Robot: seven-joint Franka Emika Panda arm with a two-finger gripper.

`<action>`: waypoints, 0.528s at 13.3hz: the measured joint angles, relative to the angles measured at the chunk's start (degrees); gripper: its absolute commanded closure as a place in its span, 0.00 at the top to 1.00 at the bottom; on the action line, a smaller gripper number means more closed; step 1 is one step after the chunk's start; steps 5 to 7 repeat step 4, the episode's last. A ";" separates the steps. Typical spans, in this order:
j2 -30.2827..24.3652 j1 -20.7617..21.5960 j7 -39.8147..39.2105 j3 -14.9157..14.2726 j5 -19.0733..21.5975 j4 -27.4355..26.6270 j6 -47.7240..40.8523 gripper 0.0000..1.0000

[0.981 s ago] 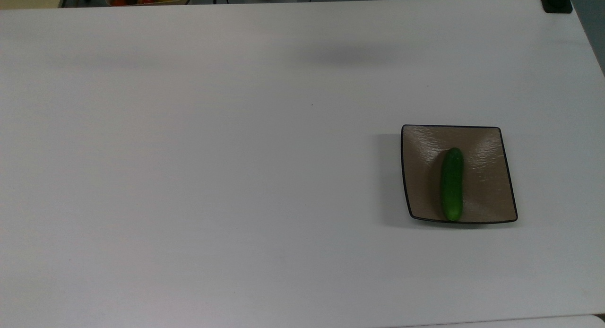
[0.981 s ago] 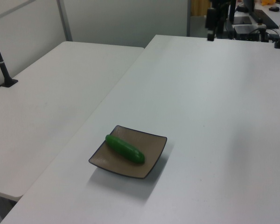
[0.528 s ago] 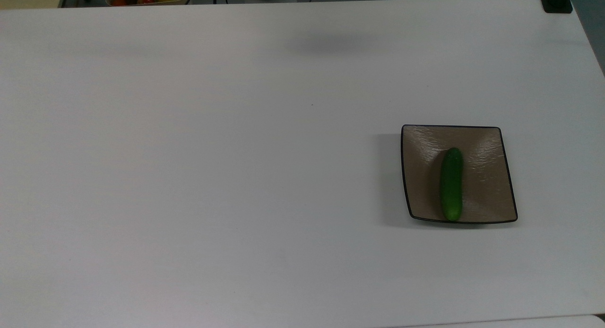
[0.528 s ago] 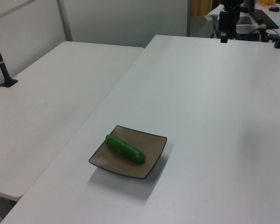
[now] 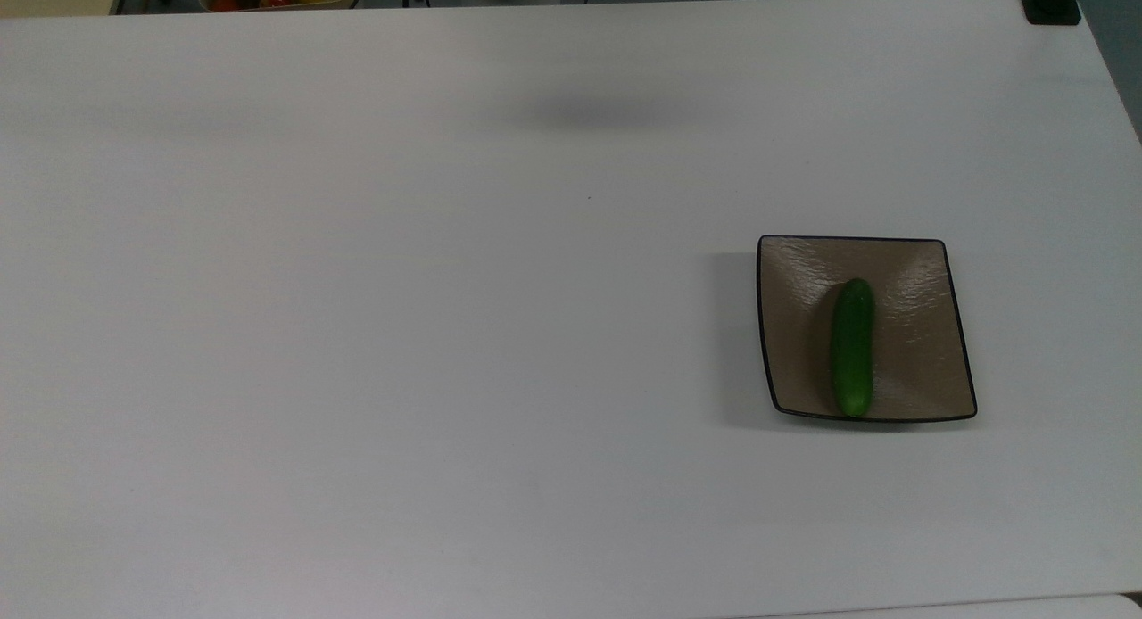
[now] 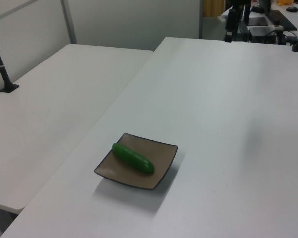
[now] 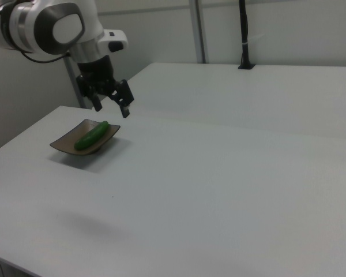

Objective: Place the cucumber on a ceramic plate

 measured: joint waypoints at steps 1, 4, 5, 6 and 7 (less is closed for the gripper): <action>0.10 -0.05 -0.75 -0.54 0.06 0.00 0.62 1.00; 0.16 -0.07 -1.37 -0.93 0.08 0.00 0.96 1.00; 0.16 -0.07 -1.37 -0.93 0.08 0.00 0.96 1.00; 0.16 -0.07 -1.37 -0.93 0.08 0.00 0.96 1.00; 0.16 -0.07 -1.37 -0.93 0.08 0.00 0.96 1.00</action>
